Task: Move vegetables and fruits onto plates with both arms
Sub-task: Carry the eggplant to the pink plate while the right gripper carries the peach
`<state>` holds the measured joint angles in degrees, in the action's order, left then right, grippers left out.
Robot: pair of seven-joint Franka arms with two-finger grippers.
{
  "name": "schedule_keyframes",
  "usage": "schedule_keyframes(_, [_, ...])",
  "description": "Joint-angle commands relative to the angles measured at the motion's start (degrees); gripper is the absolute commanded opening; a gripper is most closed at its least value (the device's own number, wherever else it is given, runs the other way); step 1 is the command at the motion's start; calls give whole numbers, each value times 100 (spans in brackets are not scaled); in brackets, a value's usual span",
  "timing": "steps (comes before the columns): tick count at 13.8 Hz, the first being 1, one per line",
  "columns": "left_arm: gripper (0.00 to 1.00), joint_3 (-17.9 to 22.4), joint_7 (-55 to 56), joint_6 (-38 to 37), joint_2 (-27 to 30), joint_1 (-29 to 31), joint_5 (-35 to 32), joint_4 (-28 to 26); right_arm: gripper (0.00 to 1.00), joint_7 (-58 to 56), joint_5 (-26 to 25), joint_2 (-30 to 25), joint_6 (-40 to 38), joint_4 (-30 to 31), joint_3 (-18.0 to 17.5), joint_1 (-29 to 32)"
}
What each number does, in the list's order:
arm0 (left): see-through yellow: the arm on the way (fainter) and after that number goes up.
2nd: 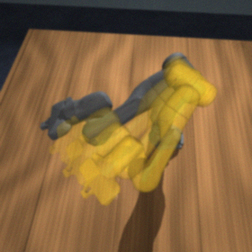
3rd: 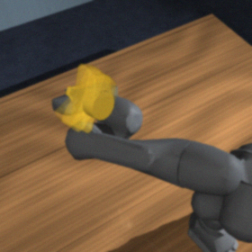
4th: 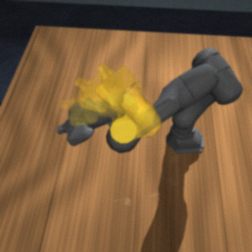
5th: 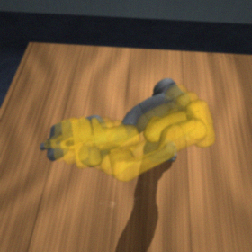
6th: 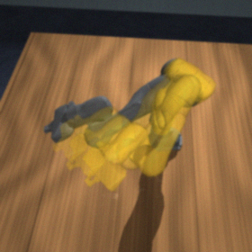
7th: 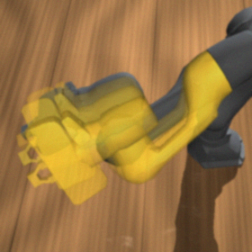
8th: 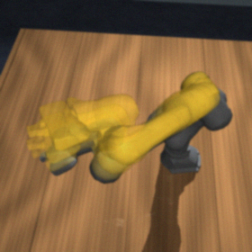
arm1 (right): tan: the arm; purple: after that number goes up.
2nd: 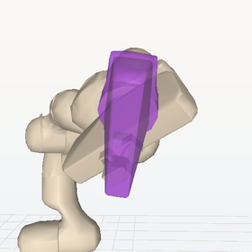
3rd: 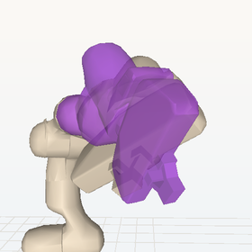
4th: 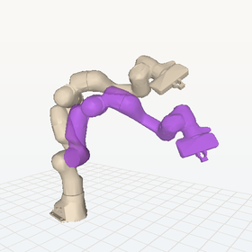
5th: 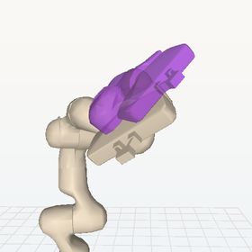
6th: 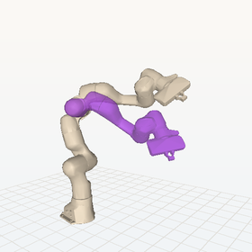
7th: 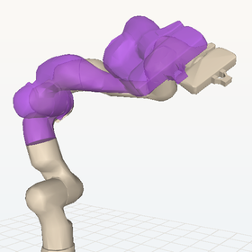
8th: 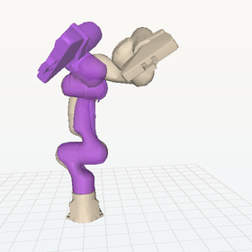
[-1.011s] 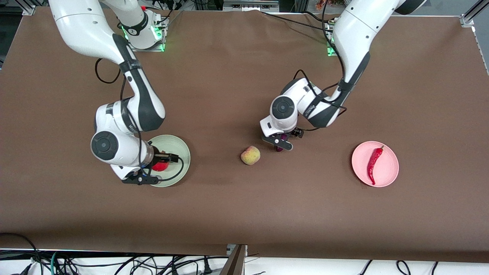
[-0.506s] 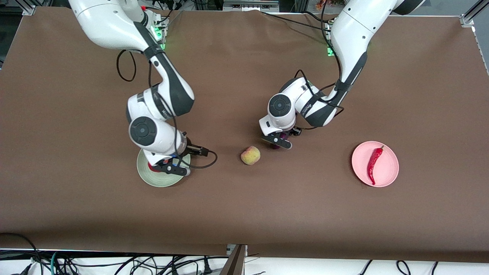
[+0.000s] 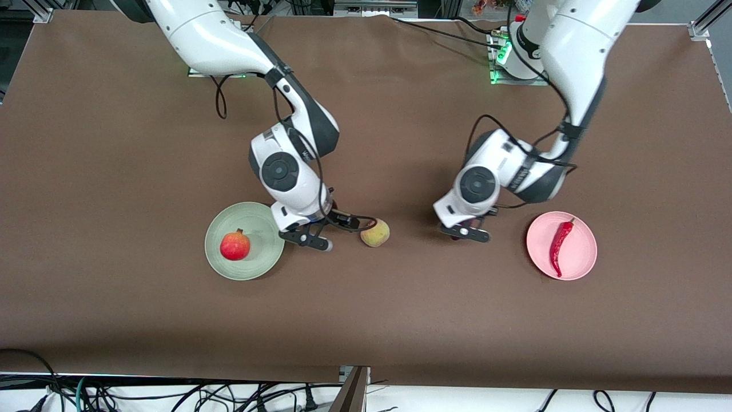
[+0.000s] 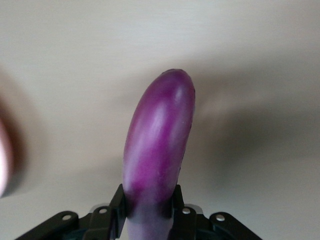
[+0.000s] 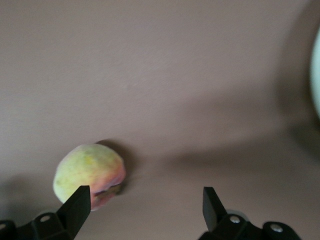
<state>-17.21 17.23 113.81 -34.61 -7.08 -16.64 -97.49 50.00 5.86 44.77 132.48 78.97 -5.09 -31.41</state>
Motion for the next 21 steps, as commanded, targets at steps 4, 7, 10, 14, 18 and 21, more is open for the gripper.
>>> schedule_keyframes(4, [0,7,-1053,-983,148,541,108,748,99,756,-173,497,998,-303,288,-611])
schedule_keyframes(7, [0,25,-1590,-992,104,970,99,723,99,968,-173,1085,1157,-1022,544,-919])
schedule_keyframes(10, [0,51,-1783,-940,8,1366,21,757,99,1038,-173,1359,1192,-1297,605,-981])
schedule_keyframes(14, [0,51,-1951,-633,-247,1525,-261,749,98,1047,-549,1508,1227,-1209,658,-1025])
schedule_keyframes(18, [0,51,-1951,-518,-695,1763,-147,950,18,907,-542,1500,1183,-1209,667,-937])
schedule_keyframes(21, [0,51,-1942,-518,-731,1745,-138,1038,17,488,-516,1124,633,-1218,615,-534])
